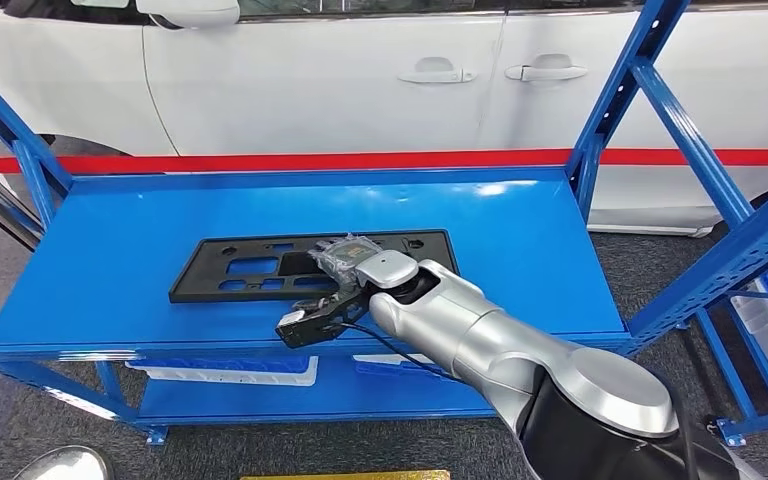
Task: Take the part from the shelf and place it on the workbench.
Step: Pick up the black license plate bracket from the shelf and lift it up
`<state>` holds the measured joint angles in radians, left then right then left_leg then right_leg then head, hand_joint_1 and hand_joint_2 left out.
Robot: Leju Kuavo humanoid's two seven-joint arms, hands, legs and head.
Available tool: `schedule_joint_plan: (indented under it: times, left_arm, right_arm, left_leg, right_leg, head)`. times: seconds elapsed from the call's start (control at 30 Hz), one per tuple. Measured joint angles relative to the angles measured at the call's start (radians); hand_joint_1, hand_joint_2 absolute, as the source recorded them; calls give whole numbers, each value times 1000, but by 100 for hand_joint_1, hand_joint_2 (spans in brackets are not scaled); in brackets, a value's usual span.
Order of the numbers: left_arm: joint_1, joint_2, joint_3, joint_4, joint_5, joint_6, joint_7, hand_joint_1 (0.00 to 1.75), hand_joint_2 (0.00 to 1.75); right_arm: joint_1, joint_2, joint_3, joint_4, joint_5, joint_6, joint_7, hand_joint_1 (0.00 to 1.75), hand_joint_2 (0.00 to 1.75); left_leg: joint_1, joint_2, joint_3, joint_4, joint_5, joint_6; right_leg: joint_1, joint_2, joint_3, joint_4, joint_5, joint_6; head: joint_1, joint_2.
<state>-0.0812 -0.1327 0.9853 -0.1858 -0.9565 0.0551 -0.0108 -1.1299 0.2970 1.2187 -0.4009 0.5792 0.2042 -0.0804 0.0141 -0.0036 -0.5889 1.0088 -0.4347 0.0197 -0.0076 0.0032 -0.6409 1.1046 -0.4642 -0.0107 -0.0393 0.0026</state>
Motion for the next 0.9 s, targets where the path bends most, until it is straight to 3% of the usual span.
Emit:
schedule_joint_plan:
  times: [0.07,0.2,0.23,0.3,0.37,0.4,0.43,0.47,0.53,0.57,0.7,0.77,0.83,0.87,0.9]
  left_arm:
    - [0,0,2,0,-3,0,1,0,0]
    - [0,1,4,0,-6,2,2,0,0]
    - [-1,1,4,0,-6,2,3,0,0]
    - [-1,2,5,0,-8,2,5,0,0]
    - [0,3,7,0,-8,2,7,0,0]
    - [1,4,8,0,-9,2,8,0,0]
    - [1,4,10,0,-9,2,8,0,0]
    - [2,4,10,0,-10,2,8,0,0]
    - [1,4,11,0,-12,2,7,0,0]
    - [0,4,11,0,-13,2,6,0,0]
    - [-1,5,11,0,-16,2,5,0,0]
    - [-1,5,11,0,-16,2,5,0,0]
    - [0,5,11,0,-16,2,4,0,0]
    - [0,6,12,0,-17,2,3,0,0]
    - [0,6,12,0,-17,2,2,0,0]
  right_arm:
    - [1,0,0,0,-1,0,-2,0,0]
    - [0,0,-1,0,-2,0,-4,0,0]
    - [0,0,-1,0,-2,0,-5,0,0]
    - [2,0,-1,0,-2,0,-7,0,0]
    - [8,0,-1,0,-2,1,-8,0,0]
    - [10,0,-1,0,-2,1,-8,0,0]
    - [11,0,-1,0,-2,1,-9,0,0]
    - [11,0,-1,0,-2,2,-10,0,0]
    - [10,0,-1,0,-2,2,-11,0,0]
    - [10,0,-1,0,-2,3,-12,0,0]
    - [11,-1,-1,-1,-6,10,-16,0,0]
    - [11,-2,-2,-1,-11,14,-19,0,0]
    - [16,-5,-3,0,-15,18,-21,0,0]
    - [19,-7,-3,0,-15,20,-22,0,0]
    - [22,-8,-3,0,-16,22,-22,0,0]
  left_leg:
    - [-2,0,-6,9,-5,-10]
    - [1,0,-12,28,-21,-29]
    - [2,0,-28,63,-42,-34]
    - [4,1,-88,185,-99,-44]
    - [6,1,-139,279,-122,-49]
    - [6,1,-140,275,-106,-50]
    - [7,1,-121,229,-71,-48]
    - [7,1,-89,157,-32,-46]
    - [4,1,-30,35,10,-38]
    - [1,0,-17,7,12,-33]
    - [1,-1,-8,-7,10,-13]
    - [5,2,-3,-14,12,0]
    - [4,3,-2,-13,9,8]
    - [3,2,-2,-12,8,9]
    - [3,1,-1,-10,6,9]
  right_leg:
    - [5,1,24,-52,8,-8]
    - [0,1,34,-65,13,-26]
    - [-3,0,37,-69,15,-30]
    - [-4,-2,39,-70,13,-36]
    - [-3,-2,40,-69,11,-38]
    - [-3,-1,41,-69,10,-38]
    - [-3,0,44,-68,8,-37]
    - [-3,1,47,-68,5,-35]
    - [-1,2,52,-69,1,-28]
    - [0,1,52,-69,0,-24]
    - [2,0,50,-61,-10,-4]
    - [2,0,16,13,-54,2]
    - [1,0,-53,147,-112,5]
    - [1,0,-81,196,-123,6]
    - [0,-1,-95,213,-115,6]
  head:
    - [0,0]
    - [0,0]
    - [-1,0]
    - [-1,0]
    - [-1,0]
    - [-1,0]
    - [-1,0]
    - [-1,0]
    - [-1,0]
    - [-1,0]
    - [0,0]
    - [0,0]
    - [0,0]
    - [0,0]
    - [0,0]
